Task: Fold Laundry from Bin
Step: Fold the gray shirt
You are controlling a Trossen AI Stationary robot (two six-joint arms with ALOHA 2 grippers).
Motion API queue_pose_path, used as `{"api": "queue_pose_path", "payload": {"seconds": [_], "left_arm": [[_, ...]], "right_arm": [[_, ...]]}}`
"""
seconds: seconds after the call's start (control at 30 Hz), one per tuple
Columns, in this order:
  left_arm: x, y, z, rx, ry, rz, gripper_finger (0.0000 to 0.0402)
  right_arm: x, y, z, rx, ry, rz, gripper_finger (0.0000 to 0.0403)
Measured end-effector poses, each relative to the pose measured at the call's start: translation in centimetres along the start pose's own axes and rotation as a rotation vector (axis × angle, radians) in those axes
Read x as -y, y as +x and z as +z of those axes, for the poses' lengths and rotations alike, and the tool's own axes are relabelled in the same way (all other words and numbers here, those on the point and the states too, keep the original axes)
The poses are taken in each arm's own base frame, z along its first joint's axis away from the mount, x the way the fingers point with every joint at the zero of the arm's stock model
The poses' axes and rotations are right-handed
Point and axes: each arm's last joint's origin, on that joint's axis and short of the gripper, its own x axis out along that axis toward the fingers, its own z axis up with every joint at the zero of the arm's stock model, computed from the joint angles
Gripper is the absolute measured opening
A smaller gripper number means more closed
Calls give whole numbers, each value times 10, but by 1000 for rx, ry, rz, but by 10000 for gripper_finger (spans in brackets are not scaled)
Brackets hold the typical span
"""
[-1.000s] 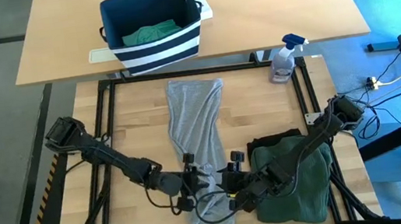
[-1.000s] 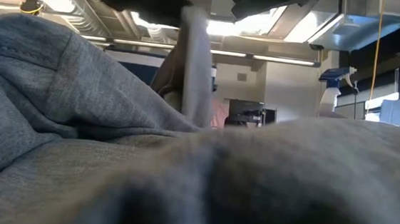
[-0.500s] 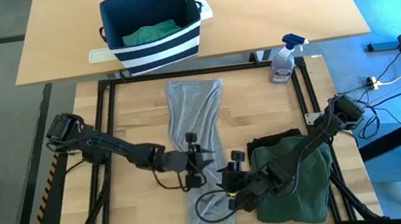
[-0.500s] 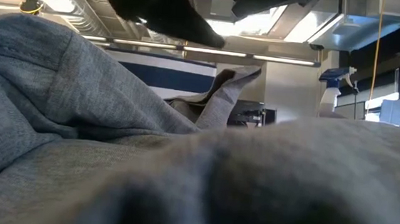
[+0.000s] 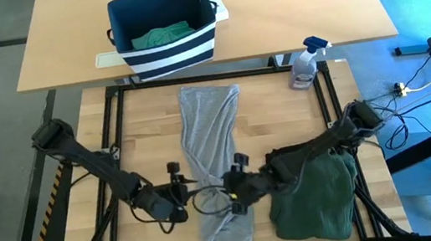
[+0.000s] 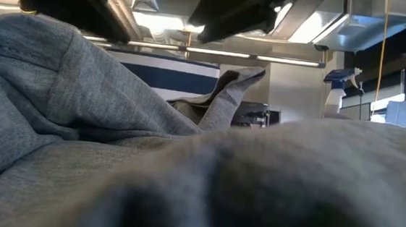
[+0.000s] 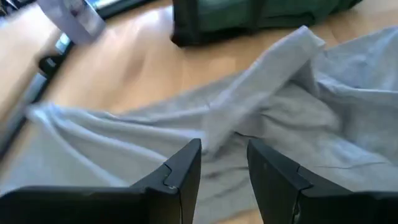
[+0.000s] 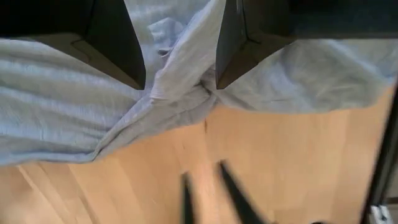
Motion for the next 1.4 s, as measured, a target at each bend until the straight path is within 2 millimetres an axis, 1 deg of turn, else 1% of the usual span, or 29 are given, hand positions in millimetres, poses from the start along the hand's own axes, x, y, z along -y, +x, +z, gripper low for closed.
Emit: {"api": "queue_pose_path", "payload": {"seconds": [0.07,0.13,0.27,0.37,0.43,0.57,0.67,0.8,0.93,1.07,1.2,1.3,1.4], "left_arm": [[7,5,-14,0,-55,-29,126],[15,10,-22,15,-81,-62,126],[33,14,-20,105,-113,-133,126],[46,23,-21,143,-129,-207,126],[53,30,-26,138,-129,-233,126],[66,46,-38,85,-95,-240,126],[73,55,-42,61,-95,-236,126],[77,61,-46,35,-117,-255,126],[80,59,-47,23,-153,-292,126],[84,54,-48,21,-170,-311,126],[91,48,-51,10,-191,-333,126],[96,42,-54,-4,-200,-353,126],[101,37,-56,-8,-197,-373,126]], "right_arm": [[7,8,2,-9,1,-3,193],[13,17,4,-8,2,17,193],[17,33,4,-8,-15,73,193],[16,39,5,14,-32,109,193],[14,43,3,11,-59,125,193],[10,54,-2,-14,-122,139,193],[10,62,-4,-39,-157,159,189],[12,74,-7,-76,-178,187,158],[26,84,-8,-115,-159,162,108],[48,88,-15,-217,-113,10,56],[66,85,-25,-351,-86,-114,13],[71,81,-33,-446,-72,-165,5],[69,78,-35,-462,-51,-176,13]]}}
